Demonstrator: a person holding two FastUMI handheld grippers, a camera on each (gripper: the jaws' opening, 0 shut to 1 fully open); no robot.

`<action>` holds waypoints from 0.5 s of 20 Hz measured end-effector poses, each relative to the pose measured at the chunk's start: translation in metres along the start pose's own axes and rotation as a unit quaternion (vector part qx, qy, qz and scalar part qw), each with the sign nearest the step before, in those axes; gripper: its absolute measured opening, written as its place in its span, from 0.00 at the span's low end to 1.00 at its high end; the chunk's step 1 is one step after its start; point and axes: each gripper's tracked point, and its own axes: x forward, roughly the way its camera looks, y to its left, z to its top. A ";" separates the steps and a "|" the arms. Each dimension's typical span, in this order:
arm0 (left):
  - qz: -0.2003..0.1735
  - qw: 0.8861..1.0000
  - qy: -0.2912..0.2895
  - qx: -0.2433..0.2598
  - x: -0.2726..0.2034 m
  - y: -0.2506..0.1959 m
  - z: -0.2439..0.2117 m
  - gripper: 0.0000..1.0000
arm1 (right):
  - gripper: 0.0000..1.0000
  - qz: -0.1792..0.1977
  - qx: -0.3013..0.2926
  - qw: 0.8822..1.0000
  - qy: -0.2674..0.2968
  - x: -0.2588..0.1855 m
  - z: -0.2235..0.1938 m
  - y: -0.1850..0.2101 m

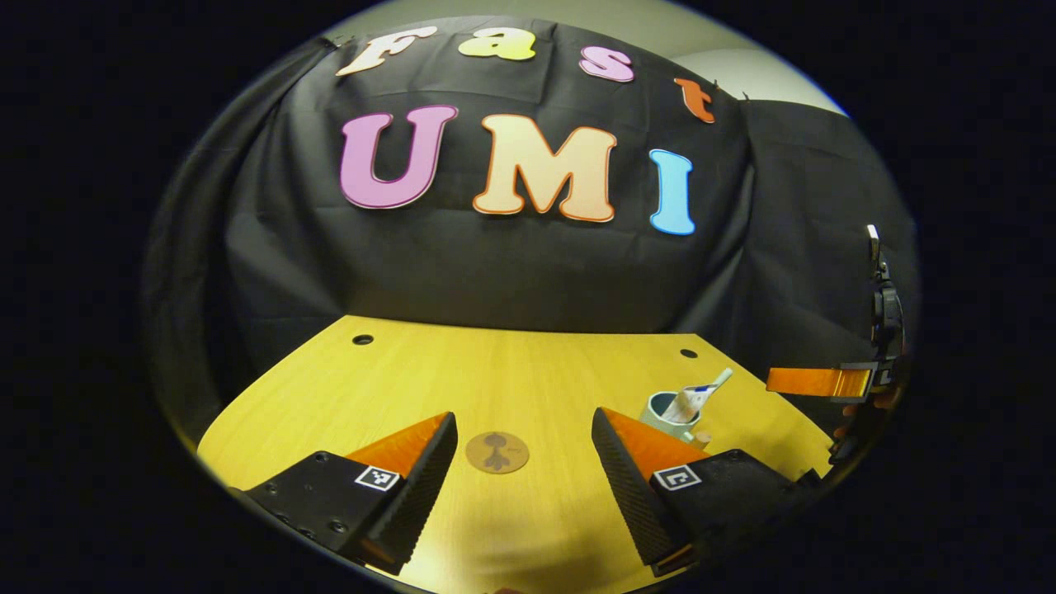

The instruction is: Put the toothbrush and toothpaste on the desktop into the cup, then pick up the cup and place it on the coaster on the desktop.

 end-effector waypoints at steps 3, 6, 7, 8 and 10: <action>0.028 1.000 0.010 -0.002 -0.009 0.029 -0.009 0.95 | 0.99 -0.017 -0.005 0.999 0.041 0.012 -0.013 0.004; 0.052 0.998 0.022 -0.013 -0.011 0.061 -0.024 0.95 | 0.99 -0.020 -0.021 0.995 0.093 0.021 -0.029 0.012; 0.059 0.998 0.028 -0.018 -0.009 0.071 -0.030 0.95 | 0.99 -0.028 -0.034 0.994 0.105 0.023 -0.033 0.011; 0.066 0.997 0.035 -0.023 -0.007 0.079 -0.034 0.95 | 0.98 -0.031 -0.047 0.991 0.122 0.024 -0.039 0.013; 0.072 0.996 0.046 -0.037 -0.006 0.096 -0.045 0.96 | 0.99 -0.040 -0.070 0.985 0.156 0.034 -0.047 0.019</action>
